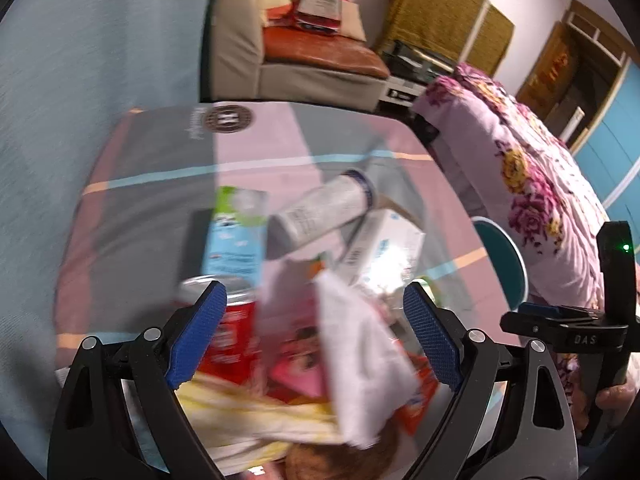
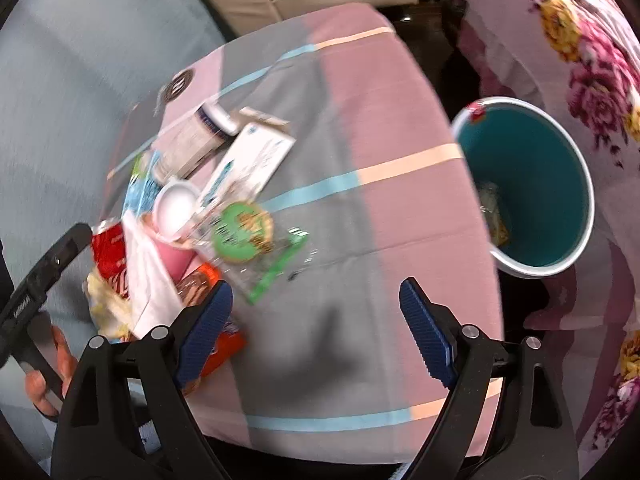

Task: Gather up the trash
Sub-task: 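Return both tools to the pile and approach the red can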

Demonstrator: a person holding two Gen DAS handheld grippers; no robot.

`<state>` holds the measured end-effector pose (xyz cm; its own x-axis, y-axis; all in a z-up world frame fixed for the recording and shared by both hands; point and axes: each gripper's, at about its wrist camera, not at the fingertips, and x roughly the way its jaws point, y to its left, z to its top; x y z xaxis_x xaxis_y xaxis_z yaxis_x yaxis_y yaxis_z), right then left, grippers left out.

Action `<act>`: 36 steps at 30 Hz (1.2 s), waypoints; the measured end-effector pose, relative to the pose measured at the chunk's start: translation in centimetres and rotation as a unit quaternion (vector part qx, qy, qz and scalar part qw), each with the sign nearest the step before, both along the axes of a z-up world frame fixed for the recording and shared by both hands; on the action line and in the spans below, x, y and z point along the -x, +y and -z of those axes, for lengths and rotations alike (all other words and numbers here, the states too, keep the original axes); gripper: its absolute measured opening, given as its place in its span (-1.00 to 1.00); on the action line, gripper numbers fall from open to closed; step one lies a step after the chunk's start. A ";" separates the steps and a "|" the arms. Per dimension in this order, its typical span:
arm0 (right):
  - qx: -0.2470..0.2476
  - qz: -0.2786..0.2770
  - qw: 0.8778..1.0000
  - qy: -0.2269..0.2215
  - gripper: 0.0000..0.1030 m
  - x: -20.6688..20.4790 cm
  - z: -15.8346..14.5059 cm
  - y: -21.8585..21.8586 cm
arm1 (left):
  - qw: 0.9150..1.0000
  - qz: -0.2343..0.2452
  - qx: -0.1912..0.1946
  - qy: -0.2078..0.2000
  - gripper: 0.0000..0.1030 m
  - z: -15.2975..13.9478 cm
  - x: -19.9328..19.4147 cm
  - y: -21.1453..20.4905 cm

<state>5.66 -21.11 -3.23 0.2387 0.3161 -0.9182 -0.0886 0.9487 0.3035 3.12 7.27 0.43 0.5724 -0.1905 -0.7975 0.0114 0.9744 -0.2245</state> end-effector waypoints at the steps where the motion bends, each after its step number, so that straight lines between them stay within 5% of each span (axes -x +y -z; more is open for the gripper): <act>1: 0.002 -0.007 1.000 0.000 0.58 0.1 -0.1 0.8 | 1.000 -0.004 -0.002 0.000 0.75 0.1 0.3 0.6; 17: 0.014 -0.035 0.999 0.013 0.58 0.3 0.3 5.7 | 0.998 -0.014 -0.007 0.055 0.75 5.1 -0.3 4.8; 19: 0.017 -0.030 0.999 0.012 0.58 0.0 0.2 5.7 | 0.998 -0.009 -0.007 0.055 0.58 5.3 -0.4 4.6; 21: 0.016 -0.027 0.999 0.012 0.58 -0.3 0.1 5.7 | 0.998 -0.001 -0.004 0.060 0.09 5.6 -0.7 4.5; 23: 0.012 -0.023 1.000 0.012 0.58 -0.6 0.1 5.6 | 0.998 -0.002 0.005 0.063 -0.04 5.9 -0.8 4.6; 36: 0.003 -0.034 0.999 0.003 0.58 -5.6 -0.7 8.9 | 1.000 -0.015 0.023 -0.006 -0.04 1.0 -2.1 6.6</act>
